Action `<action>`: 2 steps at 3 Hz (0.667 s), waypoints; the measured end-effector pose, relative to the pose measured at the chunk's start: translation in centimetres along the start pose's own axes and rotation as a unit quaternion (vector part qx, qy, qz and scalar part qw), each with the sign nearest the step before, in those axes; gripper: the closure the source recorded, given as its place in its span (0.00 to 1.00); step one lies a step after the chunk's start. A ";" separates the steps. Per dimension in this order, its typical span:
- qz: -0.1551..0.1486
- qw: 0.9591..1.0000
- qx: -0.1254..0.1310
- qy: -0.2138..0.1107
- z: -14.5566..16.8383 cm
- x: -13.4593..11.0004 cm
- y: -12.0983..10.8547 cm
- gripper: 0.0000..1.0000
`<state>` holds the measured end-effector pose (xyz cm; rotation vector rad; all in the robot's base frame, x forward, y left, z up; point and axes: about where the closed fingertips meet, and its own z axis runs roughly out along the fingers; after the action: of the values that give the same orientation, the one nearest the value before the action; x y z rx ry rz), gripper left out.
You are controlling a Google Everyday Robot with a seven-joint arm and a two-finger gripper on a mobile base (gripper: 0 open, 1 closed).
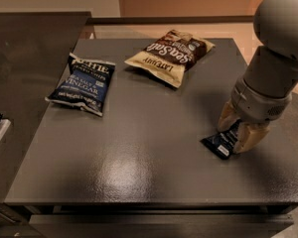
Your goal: Move rxbar blueberry near blue chip bag
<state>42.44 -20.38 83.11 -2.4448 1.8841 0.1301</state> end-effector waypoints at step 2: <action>0.001 1.000 0.022 -0.008 -1.4 -0.9 -0.5 1.00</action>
Offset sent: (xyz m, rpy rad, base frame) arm 0.0029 0.0179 0.0340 0.0551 -0.0692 -0.0133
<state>42.70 -19.53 84.62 -2.4058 1.8640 0.1076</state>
